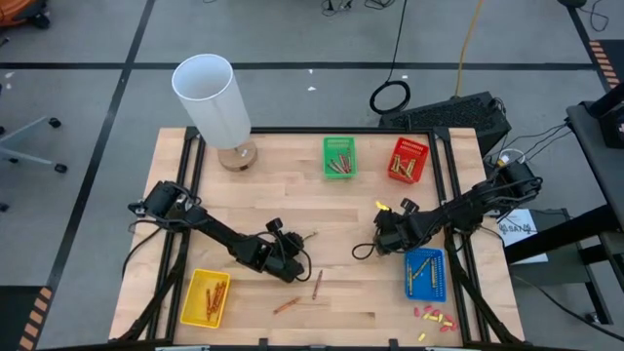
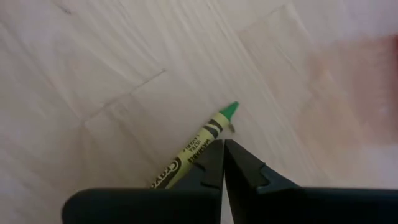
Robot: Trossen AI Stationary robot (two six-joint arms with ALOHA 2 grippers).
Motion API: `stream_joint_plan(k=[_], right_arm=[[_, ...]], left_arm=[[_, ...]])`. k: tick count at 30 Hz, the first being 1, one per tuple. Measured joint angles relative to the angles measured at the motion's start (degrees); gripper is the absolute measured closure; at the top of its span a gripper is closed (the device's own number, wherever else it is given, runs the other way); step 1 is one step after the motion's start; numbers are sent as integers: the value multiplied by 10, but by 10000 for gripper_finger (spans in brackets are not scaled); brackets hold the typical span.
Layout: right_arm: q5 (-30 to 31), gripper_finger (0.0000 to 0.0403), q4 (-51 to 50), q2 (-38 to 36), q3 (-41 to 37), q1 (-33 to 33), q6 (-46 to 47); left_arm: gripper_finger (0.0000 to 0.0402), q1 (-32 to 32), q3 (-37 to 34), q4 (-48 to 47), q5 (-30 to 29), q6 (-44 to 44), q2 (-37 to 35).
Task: Sort crayons
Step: Put the yellow crayon into the blue bin
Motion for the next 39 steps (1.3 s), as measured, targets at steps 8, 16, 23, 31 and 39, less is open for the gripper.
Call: stream_joint_plan(k=[8, 16, 23, 31, 39], right_arm=[[-18, 403, -71, 2, 52, 11, 39], [-58, 403, -117, 2, 70, 34, 105], [-59, 403, -34, 2, 70, 40, 43], [-29, 403, 137, 2, 70, 40, -165], [-2, 376, 251, 2, 70, 41, -266]], left_arm=[[389, 0, 0, -1, -1, 1, 0], [389, 0, 0, -1, -1, 1, 0], [389, 0, 0, 2, -1, 3, -1], [389, -4, 0, 7, 13, 50, -37], [389, -18, 1, 38, 14, 281, -98]])
